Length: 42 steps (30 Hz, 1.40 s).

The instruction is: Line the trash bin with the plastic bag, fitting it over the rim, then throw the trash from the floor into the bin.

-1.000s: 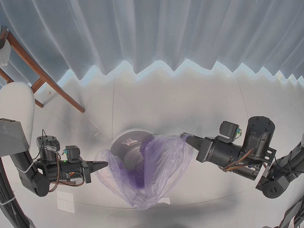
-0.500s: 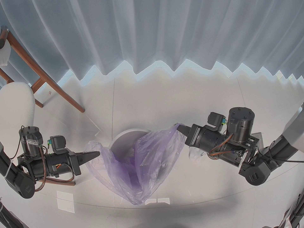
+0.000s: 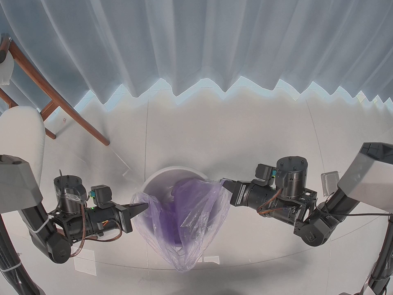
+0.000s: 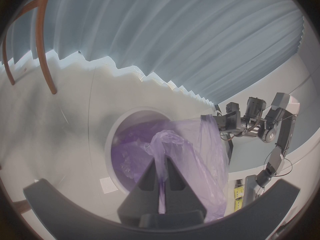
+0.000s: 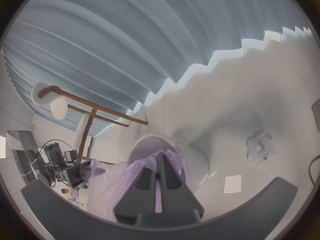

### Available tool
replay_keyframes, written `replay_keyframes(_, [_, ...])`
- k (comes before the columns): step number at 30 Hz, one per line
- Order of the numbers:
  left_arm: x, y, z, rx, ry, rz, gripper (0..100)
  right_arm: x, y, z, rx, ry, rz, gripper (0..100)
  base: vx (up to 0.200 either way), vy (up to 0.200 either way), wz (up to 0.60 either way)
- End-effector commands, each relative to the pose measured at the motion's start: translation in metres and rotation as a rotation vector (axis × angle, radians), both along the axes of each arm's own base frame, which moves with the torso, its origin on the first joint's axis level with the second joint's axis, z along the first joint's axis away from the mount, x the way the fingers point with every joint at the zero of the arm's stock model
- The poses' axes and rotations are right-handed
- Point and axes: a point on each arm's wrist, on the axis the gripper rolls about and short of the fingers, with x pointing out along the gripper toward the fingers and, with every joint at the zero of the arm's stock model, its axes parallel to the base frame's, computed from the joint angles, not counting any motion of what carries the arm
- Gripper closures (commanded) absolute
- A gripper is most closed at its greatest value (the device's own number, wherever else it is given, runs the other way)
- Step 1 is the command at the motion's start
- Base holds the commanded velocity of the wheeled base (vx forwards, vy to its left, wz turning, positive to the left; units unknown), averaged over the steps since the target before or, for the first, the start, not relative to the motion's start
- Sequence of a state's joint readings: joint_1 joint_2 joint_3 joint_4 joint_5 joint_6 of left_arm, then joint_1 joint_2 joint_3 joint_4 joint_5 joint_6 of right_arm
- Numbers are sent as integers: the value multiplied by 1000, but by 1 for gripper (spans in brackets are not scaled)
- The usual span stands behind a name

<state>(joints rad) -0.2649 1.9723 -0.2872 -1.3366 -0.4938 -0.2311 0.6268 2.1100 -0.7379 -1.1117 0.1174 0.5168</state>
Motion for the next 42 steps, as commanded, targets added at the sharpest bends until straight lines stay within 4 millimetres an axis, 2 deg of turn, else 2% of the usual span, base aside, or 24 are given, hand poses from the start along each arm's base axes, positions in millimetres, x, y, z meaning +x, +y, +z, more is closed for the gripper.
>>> replay_keyframes(1, [7,-11,-33,38,67,3,100,7,6,-11,-8,1,4,100,0,0,0])
replay_keyframes(7, [18,-11,-29,0,73,60,100,26,8,-2,34,-35,-31,100,0,0,0])
replay_keyframes(8, [29,-10,-20,-48,68,109,100,35,4,6,46,-36,-57,100,0,0,0])
replay_keyframes(11, [40,-2,-5,-95,57,172,100,51,-4,19,52,1,-107,100,0,0,0])
replay_keyframes(16, [48,-1,-6,-64,114,231,100,68,-7,33,80,69,-151,100,0,0,0])
replay_keyframes(17, [55,-1,-4,-61,127,289,100,76,-9,39,100,78,-171,100,0,0,0])
replay_keyframes(22, [62,-1,11,-156,134,340,100,90,-16,54,159,75,-209,100,0,0,0])
replay_keyframes(29, [69,4,25,-177,206,386,100,102,-20,69,188,164,-256,100,0,0,0])
replay_keyframes(38, [87,29,30,-199,203,474,100,122,-24,62,190,211,-338,100,0,0,0])
replay_keyframes(39, [92,37,28,-199,206,500,100,129,-26,58,187,206,-368,100,0,0,0])
replay_keyframes(42, [95,42,25,-188,236,519,100,133,-30,56,188,204,-381,100,0,0,0])
